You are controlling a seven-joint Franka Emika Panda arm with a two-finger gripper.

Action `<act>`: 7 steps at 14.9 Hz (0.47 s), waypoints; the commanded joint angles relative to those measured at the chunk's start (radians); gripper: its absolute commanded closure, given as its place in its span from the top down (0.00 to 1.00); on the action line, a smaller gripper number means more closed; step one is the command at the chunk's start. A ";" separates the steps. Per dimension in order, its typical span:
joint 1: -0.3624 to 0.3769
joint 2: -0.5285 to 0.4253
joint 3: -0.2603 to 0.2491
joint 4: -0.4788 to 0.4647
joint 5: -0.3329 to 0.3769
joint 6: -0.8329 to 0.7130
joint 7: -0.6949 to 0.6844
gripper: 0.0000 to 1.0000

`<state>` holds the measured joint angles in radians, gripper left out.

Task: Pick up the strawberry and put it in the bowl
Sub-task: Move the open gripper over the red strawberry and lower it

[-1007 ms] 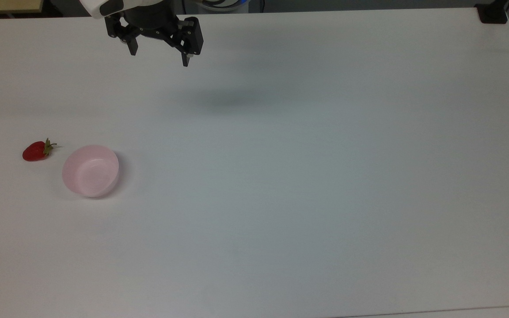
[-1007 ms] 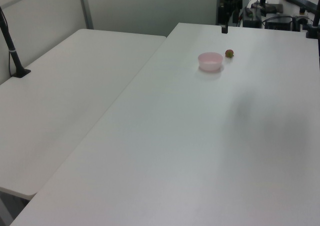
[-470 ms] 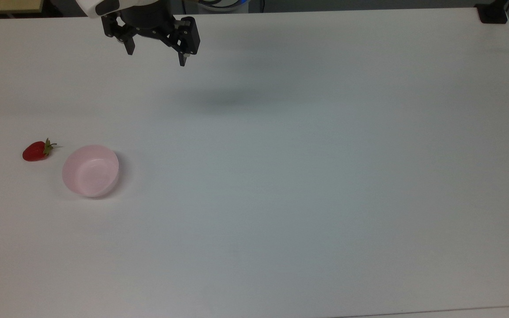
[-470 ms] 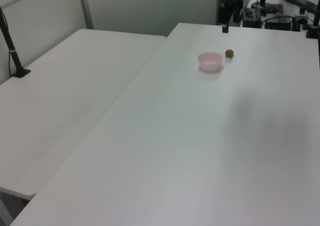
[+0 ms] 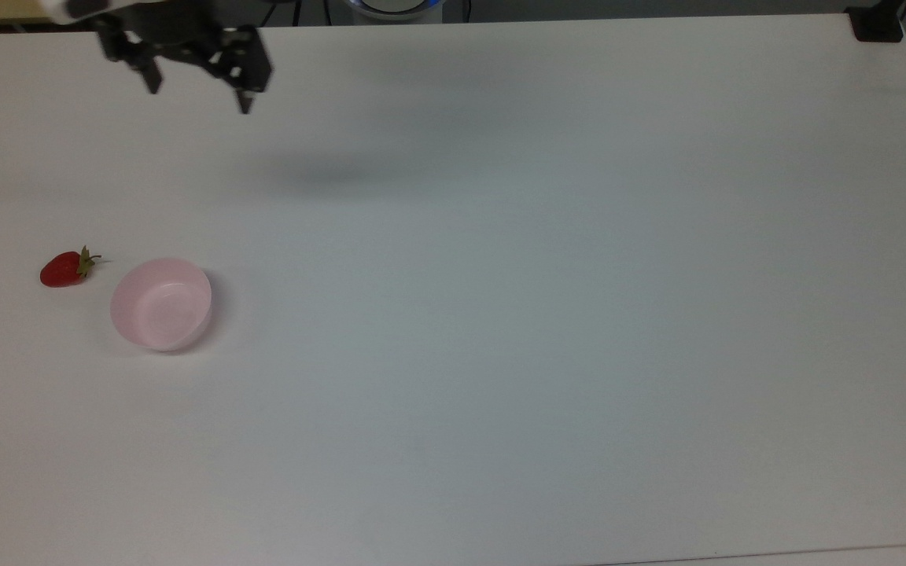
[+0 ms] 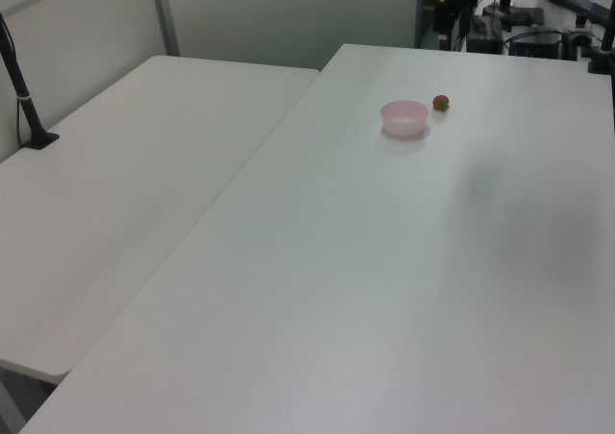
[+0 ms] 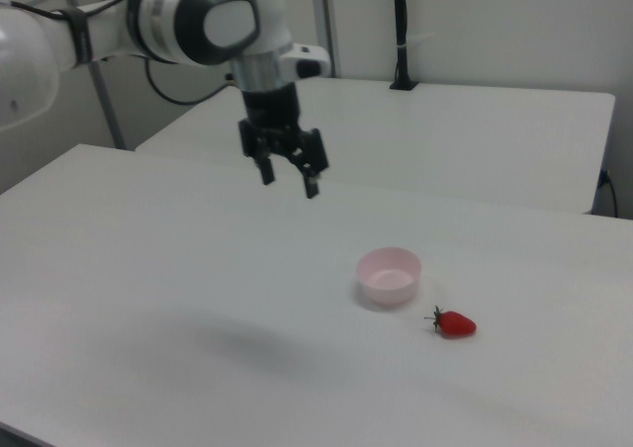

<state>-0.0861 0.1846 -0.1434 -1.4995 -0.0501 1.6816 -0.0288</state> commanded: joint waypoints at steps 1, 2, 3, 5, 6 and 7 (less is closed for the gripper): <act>-0.113 0.041 -0.004 -0.019 0.003 0.105 -0.007 1.00; -0.139 0.059 -0.004 -0.018 0.010 0.134 0.007 1.00; -0.170 0.081 -0.004 -0.016 0.022 0.160 0.032 1.00; -0.234 0.127 -0.005 -0.014 0.042 0.229 0.113 1.00; -0.262 0.145 -0.005 -0.014 0.052 0.269 0.148 1.00; -0.285 0.165 -0.005 -0.014 0.062 0.309 0.182 1.00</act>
<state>-0.3133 0.3070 -0.1490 -1.5091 -0.0236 1.8930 0.0458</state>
